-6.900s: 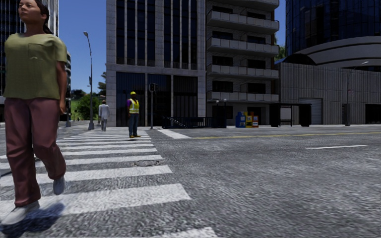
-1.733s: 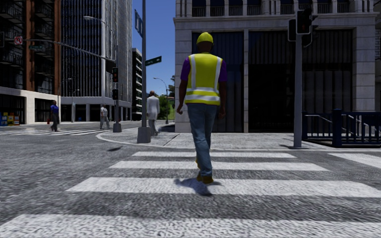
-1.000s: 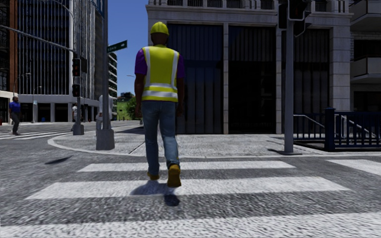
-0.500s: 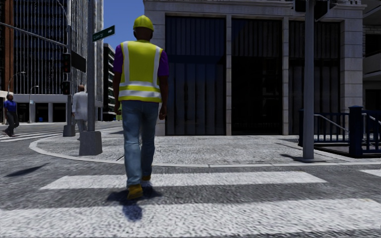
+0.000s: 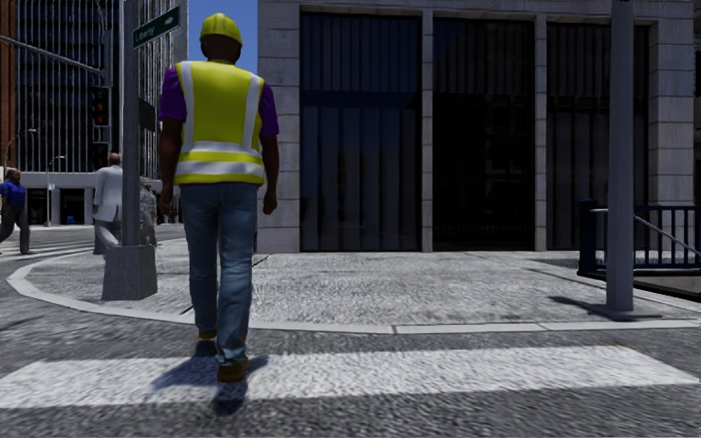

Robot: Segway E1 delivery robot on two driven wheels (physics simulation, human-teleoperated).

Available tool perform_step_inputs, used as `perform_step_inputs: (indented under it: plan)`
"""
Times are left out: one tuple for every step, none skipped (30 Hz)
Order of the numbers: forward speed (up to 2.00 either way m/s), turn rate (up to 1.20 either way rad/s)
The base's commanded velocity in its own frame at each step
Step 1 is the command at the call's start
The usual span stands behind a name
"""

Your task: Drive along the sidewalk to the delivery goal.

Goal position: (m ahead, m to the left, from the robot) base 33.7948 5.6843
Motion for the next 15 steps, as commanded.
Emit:
perform_step_inputs:
  plan:
    - [1.28,0.0]
    - [1.27,0.0]
    - [1.27,0.0]
    - [1.27,0.0]
    - [1.27,0.0]
    - [1.27,0.0]
    - [1.27,0.0]
    - [1.27,0.0]
    - [1.27,0.0]
    - [1.27,0.0]
    - [1.27,0.0]
    - [1.26,0.0]
    - [1.26,0.0]
    - [1.26,0.0]
    - [1.26,0.0]
